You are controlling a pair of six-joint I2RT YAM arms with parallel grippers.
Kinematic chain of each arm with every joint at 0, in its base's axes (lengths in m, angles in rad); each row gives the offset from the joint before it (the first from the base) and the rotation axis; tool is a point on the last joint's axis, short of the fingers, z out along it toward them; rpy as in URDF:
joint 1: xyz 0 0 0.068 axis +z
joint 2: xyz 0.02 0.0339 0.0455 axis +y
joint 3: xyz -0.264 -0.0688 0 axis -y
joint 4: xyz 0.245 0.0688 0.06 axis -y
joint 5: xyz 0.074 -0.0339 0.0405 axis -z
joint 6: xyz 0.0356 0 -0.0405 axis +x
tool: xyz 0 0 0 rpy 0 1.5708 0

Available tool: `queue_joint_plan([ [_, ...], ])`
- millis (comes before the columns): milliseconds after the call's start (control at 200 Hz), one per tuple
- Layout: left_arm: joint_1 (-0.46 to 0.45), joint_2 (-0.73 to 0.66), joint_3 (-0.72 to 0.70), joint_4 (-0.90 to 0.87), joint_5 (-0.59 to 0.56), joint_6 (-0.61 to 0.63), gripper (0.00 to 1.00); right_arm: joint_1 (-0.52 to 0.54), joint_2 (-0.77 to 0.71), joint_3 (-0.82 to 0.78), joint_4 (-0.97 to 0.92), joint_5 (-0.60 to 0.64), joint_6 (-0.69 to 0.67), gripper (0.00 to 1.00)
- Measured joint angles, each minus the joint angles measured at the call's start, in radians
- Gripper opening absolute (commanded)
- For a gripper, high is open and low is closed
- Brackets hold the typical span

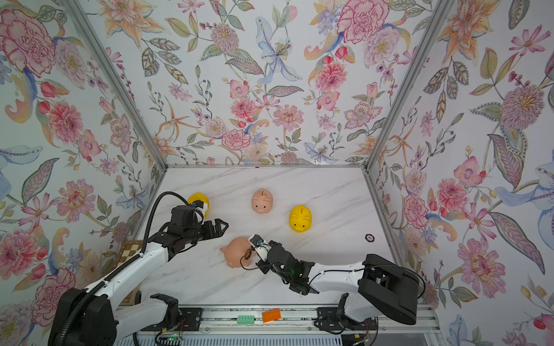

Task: Open piggy banks
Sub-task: Place the lid at the center of the board.

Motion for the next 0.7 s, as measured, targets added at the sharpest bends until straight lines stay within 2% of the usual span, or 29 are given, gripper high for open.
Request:
queue_joint_plan([
  [150,0.000,-0.057,0.021,-0.057,-0.094,0.001,0.99,-0.107,-0.012,0.162,-0.187,-0.087,0.040,0.00],
  [255,0.000,-0.065,0.032,-0.088,-0.128,0.000,0.99,-0.174,0.036,0.291,-0.330,-0.159,0.060,0.00],
  [480,0.000,-0.124,0.043,-0.167,-0.246,-0.004,0.99,-0.243,0.317,0.641,-0.605,-0.270,0.087,0.00],
  [696,0.000,-0.228,0.045,-0.212,-0.361,-0.024,0.99,-0.254,0.626,0.964,-0.790,-0.270,0.151,0.00],
])
